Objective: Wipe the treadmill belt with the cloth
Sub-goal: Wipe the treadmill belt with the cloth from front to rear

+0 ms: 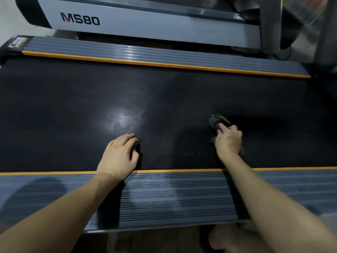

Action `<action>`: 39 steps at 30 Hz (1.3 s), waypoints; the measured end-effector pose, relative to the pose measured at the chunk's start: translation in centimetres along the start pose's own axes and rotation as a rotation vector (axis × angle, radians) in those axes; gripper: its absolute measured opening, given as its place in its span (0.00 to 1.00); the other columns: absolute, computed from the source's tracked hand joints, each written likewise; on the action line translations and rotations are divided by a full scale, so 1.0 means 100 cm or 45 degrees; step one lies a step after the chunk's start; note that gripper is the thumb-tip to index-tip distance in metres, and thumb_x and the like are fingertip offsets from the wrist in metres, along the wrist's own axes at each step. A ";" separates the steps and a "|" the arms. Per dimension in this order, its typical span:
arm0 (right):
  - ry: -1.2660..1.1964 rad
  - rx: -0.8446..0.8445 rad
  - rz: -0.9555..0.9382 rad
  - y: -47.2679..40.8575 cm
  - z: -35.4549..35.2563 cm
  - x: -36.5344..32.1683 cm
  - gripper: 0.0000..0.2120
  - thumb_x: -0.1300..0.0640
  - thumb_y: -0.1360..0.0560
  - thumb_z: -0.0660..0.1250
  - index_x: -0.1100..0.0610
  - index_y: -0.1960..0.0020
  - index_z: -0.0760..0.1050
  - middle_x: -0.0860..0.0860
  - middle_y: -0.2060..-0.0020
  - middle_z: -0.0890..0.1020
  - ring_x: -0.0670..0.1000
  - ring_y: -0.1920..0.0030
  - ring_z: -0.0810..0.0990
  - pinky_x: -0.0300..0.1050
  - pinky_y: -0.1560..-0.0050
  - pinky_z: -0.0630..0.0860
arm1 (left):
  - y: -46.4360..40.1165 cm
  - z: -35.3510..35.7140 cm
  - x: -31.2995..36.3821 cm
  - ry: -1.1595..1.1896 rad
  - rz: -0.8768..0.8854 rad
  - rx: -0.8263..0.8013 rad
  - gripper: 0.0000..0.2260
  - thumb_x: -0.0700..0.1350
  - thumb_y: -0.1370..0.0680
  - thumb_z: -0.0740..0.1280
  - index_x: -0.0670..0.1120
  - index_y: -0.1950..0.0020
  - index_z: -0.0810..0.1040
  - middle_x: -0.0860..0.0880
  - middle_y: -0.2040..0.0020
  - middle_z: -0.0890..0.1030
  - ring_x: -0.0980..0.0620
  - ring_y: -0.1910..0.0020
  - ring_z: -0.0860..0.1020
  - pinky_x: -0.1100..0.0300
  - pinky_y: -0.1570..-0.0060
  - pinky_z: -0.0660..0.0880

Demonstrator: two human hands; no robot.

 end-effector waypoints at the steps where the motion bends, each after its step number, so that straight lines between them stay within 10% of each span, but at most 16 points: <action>1: 0.015 0.022 0.117 0.002 -0.001 0.006 0.12 0.55 0.21 0.64 0.49 0.39 0.80 0.56 0.46 0.73 0.61 0.47 0.70 0.54 0.46 0.72 | 0.000 0.000 0.000 0.005 -0.010 0.004 0.18 0.48 0.24 0.59 0.48 0.37 0.80 0.50 0.33 0.78 0.49 0.31 0.73 0.51 0.30 0.68; 4: -0.053 0.053 0.196 0.037 0.016 -0.053 0.13 0.59 0.25 0.67 0.47 0.43 0.80 0.55 0.46 0.72 0.62 0.48 0.69 0.54 0.49 0.74 | 0.002 -0.004 -0.002 0.018 -0.041 0.014 0.19 0.48 0.25 0.60 0.47 0.37 0.80 0.49 0.32 0.78 0.48 0.31 0.74 0.51 0.30 0.68; 11: -0.211 -0.218 -0.565 0.084 0.032 -0.141 0.14 0.53 0.23 0.66 0.43 0.39 0.78 0.51 0.50 0.75 0.56 0.50 0.71 0.51 0.53 0.74 | 0.003 -0.003 -0.002 0.020 -0.035 0.007 0.21 0.49 0.25 0.58 0.46 0.36 0.80 0.48 0.33 0.79 0.48 0.32 0.74 0.52 0.30 0.68; 19: -0.055 -0.040 0.197 0.023 -0.012 0.016 0.11 0.57 0.22 0.63 0.48 0.44 0.80 0.57 0.42 0.77 0.62 0.43 0.72 0.56 0.40 0.72 | 0.003 -0.006 0.001 0.041 -0.056 0.015 0.21 0.47 0.25 0.60 0.46 0.34 0.79 0.47 0.29 0.77 0.49 0.29 0.72 0.52 0.29 0.66; 24: -0.211 -0.211 -0.264 0.112 0.040 -0.145 0.11 0.55 0.23 0.65 0.49 0.42 0.81 0.52 0.50 0.74 0.56 0.51 0.70 0.49 0.49 0.71 | 0.002 -0.007 0.003 0.017 -0.022 0.017 0.21 0.48 0.26 0.59 0.44 0.36 0.80 0.45 0.31 0.78 0.46 0.32 0.75 0.49 0.32 0.69; 28: -0.237 -0.199 -0.547 0.108 0.014 -0.127 0.13 0.54 0.24 0.68 0.45 0.41 0.80 0.49 0.51 0.77 0.55 0.50 0.72 0.49 0.53 0.74 | 0.001 -0.003 0.000 0.028 -0.023 0.006 0.20 0.47 0.26 0.60 0.44 0.37 0.80 0.45 0.32 0.78 0.45 0.32 0.76 0.49 0.31 0.71; 34: -0.008 -0.030 0.004 0.046 -0.032 0.024 0.14 0.55 0.23 0.67 0.49 0.38 0.80 0.54 0.48 0.79 0.60 0.46 0.74 0.52 0.47 0.75 | 0.000 -0.002 -0.002 0.003 -0.033 -0.006 0.22 0.47 0.25 0.60 0.43 0.35 0.79 0.45 0.31 0.78 0.47 0.30 0.74 0.50 0.30 0.69; 39: -0.133 -0.033 -0.019 0.101 0.002 -0.092 0.12 0.55 0.26 0.71 0.50 0.43 0.82 0.55 0.53 0.78 0.59 0.51 0.77 0.50 0.53 0.75 | -0.001 0.000 -0.002 -0.016 -0.048 -0.043 0.22 0.48 0.25 0.59 0.43 0.34 0.78 0.45 0.30 0.77 0.47 0.29 0.73 0.49 0.30 0.69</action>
Point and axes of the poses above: each hand's wrist, its own y-axis away from the middle knuckle, its own z-axis out of the palm, x = y × z, the point moved 7 cm from there along -y, towards the middle knuckle
